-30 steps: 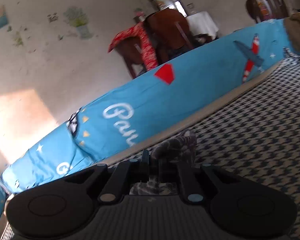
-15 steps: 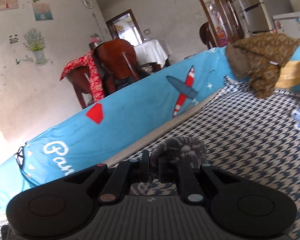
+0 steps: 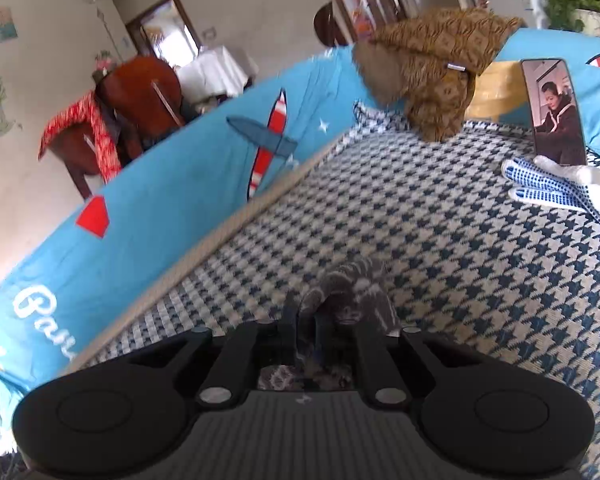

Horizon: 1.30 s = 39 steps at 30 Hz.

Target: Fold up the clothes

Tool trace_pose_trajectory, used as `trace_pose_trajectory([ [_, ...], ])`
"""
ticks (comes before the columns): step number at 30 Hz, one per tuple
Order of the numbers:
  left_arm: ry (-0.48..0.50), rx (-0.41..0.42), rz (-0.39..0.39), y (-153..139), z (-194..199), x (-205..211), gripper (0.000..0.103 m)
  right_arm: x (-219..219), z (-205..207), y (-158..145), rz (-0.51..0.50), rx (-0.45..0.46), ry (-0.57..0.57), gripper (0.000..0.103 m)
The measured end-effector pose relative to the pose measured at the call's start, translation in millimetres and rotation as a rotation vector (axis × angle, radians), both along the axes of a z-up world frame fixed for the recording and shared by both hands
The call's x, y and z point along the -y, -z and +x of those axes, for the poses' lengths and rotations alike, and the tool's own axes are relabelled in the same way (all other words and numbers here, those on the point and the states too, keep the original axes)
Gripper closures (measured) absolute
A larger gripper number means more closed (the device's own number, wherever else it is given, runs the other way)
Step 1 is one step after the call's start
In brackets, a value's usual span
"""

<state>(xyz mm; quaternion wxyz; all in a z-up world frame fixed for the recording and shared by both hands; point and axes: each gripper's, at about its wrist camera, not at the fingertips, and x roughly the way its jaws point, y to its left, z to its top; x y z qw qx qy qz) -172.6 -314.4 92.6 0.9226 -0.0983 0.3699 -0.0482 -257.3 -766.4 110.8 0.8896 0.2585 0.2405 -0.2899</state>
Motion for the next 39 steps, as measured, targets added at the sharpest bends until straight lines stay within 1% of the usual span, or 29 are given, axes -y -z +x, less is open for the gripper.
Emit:
trace_pose_trajectory([
  [1,0.000,-0.008,0.009,2,0,1,0.000,-1,0,0,-0.004,-0.020,-0.003,0.080],
  [3,-0.001,-0.024,0.027,6,1,3,0.000,-3,-4,-1,-0.020,-0.046,0.007,0.074],
  [8,0.000,-0.075,0.084,22,1,10,0.000,-8,-12,-9,-0.076,-0.064,0.030,0.067],
  [12,-0.002,-0.093,0.119,31,-1,12,0.000,-12,-18,-16,-0.051,0.031,-0.022,0.065],
  [17,0.009,-0.117,0.186,40,-3,18,0.000,-31,-10,-19,-0.009,0.094,-0.179,0.065],
  [20,0.005,-0.130,0.183,42,-5,16,0.000,-50,4,-19,-0.014,0.116,-0.273,0.065],
  [23,0.000,-0.152,0.162,44,-4,12,0.000,-70,22,-15,0.012,0.124,-0.376,0.063],
  [25,-0.002,-0.158,0.154,43,-6,10,0.000,-84,38,-10,0.055,0.125,-0.453,0.060],
  [28,0.007,-0.153,0.165,39,-6,11,0.000,-110,60,-2,0.096,0.104,-0.560,0.058],
  [30,0.002,-0.151,0.139,33,-5,7,0.000,-130,74,4,0.108,0.077,-0.628,0.057],
  [32,-0.009,-0.120,0.122,24,-4,0,0.000,-150,85,10,0.114,0.059,-0.679,0.052],
  [34,-0.020,-0.089,0.105,14,-3,-6,0.000,-165,93,15,0.114,0.045,-0.711,0.044],
  [35,-0.026,-0.073,0.097,9,-3,-9,0.000,-172,97,17,0.113,0.039,-0.722,0.043],
  [36,-0.035,-0.056,0.105,6,0,-12,0.000,-179,101,19,0.113,0.032,-0.733,0.042],
  [37,-0.043,-0.048,0.111,4,4,-14,0.000,-184,105,22,0.119,0.027,-0.740,0.039],
  [39,-0.058,-0.039,0.117,1,13,-19,0.000,-192,112,26,0.125,0.015,-0.749,0.038],
])
